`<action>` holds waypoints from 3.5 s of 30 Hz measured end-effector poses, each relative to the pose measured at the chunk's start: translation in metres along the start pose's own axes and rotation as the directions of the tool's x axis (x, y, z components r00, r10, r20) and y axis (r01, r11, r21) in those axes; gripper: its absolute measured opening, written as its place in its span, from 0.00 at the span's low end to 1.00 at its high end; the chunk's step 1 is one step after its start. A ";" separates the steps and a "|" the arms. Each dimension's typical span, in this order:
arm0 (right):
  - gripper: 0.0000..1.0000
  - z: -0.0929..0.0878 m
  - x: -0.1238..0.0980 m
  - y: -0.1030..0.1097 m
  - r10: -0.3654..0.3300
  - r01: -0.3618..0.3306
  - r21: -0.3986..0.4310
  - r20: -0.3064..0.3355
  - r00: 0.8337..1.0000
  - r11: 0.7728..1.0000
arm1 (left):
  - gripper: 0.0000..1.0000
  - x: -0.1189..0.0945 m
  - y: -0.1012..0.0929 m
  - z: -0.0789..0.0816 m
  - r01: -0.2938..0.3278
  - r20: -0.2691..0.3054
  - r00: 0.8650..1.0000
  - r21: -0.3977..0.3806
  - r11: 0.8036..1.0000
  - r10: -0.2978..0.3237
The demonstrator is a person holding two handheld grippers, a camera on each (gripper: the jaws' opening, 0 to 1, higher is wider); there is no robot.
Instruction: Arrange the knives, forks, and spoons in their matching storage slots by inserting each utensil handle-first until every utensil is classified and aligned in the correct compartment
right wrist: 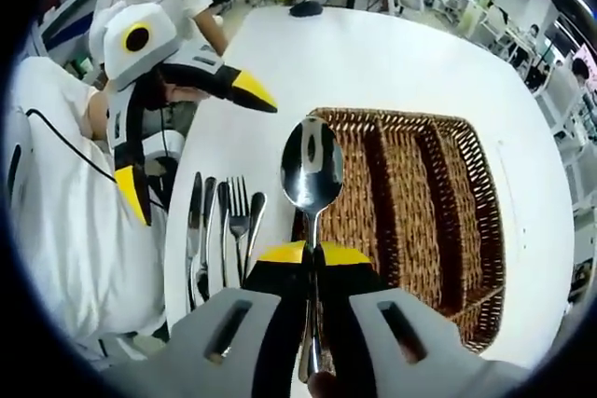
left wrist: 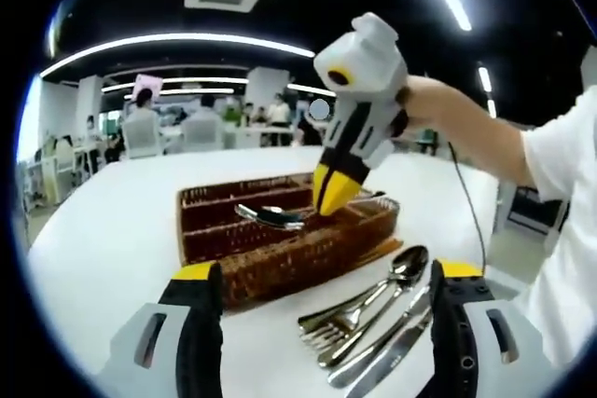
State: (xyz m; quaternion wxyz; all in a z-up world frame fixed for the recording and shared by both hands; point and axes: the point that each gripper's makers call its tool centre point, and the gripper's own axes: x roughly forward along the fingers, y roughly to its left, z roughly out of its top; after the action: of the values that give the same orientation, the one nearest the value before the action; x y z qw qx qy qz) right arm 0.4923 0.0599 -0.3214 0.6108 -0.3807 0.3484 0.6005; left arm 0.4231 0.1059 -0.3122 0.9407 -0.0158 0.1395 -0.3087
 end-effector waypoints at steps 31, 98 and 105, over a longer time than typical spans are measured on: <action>0.02 -0.005 0.001 -0.074 -0.008 0.009 0.041 -0.027 1.000 0.999 | 0.92 0.013 0.022 0.012 -0.007 -0.022 1.000 0.009 1.000 0.007; 0.02 -0.009 0.068 -0.197 -0.056 0.061 0.048 -0.102 0.993 0.997 | 0.90 0.028 0.044 0.013 -0.016 -0.062 0.998 -0.008 1.000 0.016; 0.02 -0.017 0.077 -0.200 -0.045 0.049 0.039 -0.113 0.993 0.998 | 0.90 0.029 0.046 0.013 -0.018 -0.060 0.998 -0.015 1.000 0.017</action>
State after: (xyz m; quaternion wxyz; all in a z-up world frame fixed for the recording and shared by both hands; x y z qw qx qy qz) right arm 0.6952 0.0836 -0.3883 0.6121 -0.4092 0.3853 0.5563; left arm 0.4753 0.1259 -0.3128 0.9386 -0.0125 0.1703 -0.2997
